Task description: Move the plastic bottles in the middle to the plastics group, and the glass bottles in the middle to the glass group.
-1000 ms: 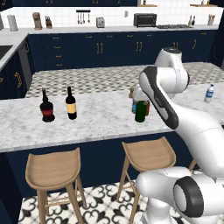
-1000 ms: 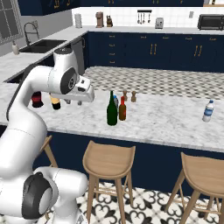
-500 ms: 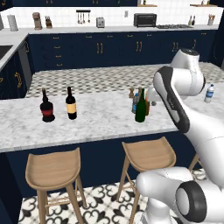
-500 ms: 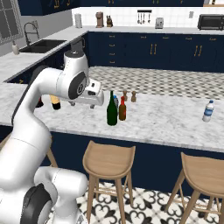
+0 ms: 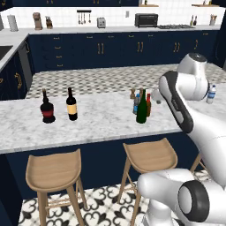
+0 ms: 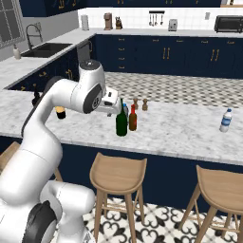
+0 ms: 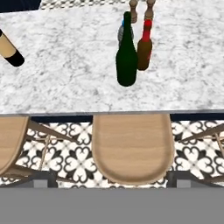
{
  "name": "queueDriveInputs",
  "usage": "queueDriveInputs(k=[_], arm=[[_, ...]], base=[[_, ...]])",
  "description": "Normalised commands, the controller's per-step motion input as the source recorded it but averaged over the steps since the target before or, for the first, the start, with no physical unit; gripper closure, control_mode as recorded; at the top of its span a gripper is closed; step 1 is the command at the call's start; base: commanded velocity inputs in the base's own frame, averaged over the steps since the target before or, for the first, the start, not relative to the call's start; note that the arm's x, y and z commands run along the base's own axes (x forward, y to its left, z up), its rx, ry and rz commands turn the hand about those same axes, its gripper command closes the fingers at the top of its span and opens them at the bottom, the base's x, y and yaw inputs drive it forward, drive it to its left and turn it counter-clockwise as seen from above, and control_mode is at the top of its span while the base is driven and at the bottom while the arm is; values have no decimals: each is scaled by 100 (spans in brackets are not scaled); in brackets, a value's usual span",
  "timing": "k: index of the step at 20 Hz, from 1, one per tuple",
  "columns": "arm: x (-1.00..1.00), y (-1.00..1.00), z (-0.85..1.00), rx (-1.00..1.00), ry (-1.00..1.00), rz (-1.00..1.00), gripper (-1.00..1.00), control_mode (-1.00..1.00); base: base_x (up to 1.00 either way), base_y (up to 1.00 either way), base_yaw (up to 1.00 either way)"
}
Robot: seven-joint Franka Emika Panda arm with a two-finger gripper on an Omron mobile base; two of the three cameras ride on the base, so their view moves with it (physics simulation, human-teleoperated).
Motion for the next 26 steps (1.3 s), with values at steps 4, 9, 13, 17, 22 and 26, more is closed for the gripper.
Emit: queueDriveInputs(k=[4,9,13,17,22,26], arm=[[65,-19,0,1,0,-1,-100,-100],[53,-9,-1,1,1,-1,-100,-100],[70,0,-14,0,6,0,-100,-100],[79,6,-27,0,4,0,-100,-100],[56,0,-22,0,1,0,-100,-100],[46,0,-25,0,0,0,-100,-100]], base=[[0,0,0],[0,0,0],[0,0,0],[0,0,0],[0,0,0],[0,0,0]])
